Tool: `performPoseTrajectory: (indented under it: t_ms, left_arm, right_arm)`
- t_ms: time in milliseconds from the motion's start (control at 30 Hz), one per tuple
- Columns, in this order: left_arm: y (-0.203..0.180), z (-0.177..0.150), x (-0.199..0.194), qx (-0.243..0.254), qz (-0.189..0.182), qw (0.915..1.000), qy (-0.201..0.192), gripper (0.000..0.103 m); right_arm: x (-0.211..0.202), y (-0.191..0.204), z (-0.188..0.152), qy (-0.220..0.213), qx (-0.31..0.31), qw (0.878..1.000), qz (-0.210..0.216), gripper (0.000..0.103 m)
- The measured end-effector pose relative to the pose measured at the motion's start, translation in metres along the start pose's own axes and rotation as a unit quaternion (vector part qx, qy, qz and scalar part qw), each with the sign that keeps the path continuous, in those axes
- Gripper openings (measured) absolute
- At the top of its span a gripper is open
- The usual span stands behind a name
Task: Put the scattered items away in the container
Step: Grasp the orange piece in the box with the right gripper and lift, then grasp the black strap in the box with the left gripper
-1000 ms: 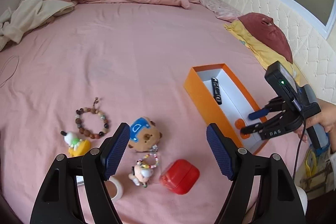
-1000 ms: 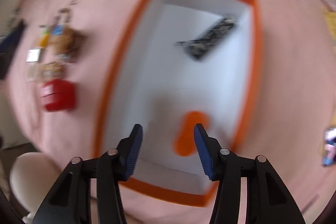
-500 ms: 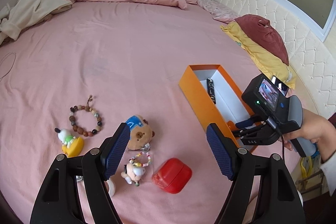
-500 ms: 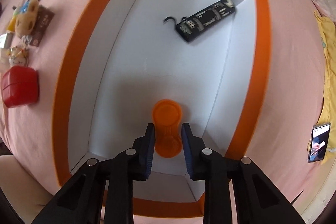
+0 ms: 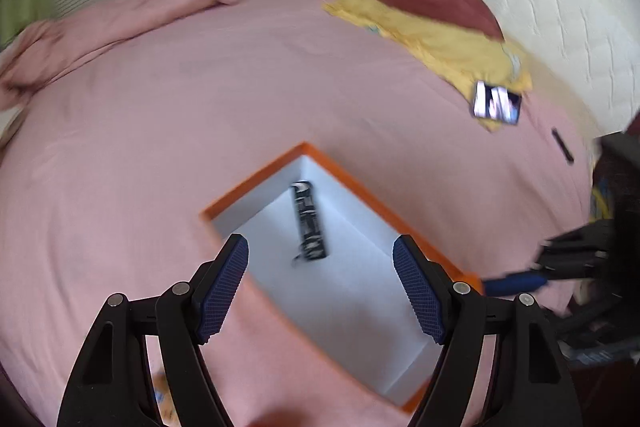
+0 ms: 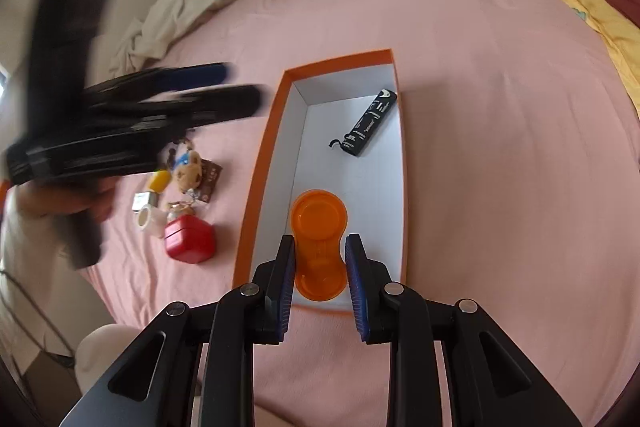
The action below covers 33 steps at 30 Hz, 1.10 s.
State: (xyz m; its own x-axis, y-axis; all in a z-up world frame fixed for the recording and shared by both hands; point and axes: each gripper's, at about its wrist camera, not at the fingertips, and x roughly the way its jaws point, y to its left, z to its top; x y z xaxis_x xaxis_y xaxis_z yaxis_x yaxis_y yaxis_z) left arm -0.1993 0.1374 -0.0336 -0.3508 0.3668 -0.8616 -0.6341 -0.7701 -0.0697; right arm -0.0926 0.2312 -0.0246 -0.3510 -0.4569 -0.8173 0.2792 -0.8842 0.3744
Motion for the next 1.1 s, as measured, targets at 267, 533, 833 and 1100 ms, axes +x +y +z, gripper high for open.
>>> performPoseTrajectory:
  t_ms: [267,533,833,1100]
  left_arm:
    - [-0.005,0.016,0.115,0.065,0.063,0.9869,0.134,0.068]
    - [0.026,-0.003,0.108,-0.044,0.012,0.9958,0.08,0.019]
    - [0.069,-0.057,-0.031,-0.138,-0.006,0.9887,-0.057,0.019]
    - [0.14,-0.174,-0.141,-0.218,0.103,0.9679,-0.07,0.019]
  right_arm:
    - [-0.041,-0.04,-0.023,-0.015,0.018,1.0,0.022,0.024]
    - [-0.051,-0.057,-0.03,-0.023,0.031,0.998,0.045,0.024]
    - [-0.044,-0.021,-0.015,-0.036,0.004,0.997,0.072,0.024]
    - [-0.009,0.069,-0.001,-0.037,-0.051,0.993,0.097,0.024]
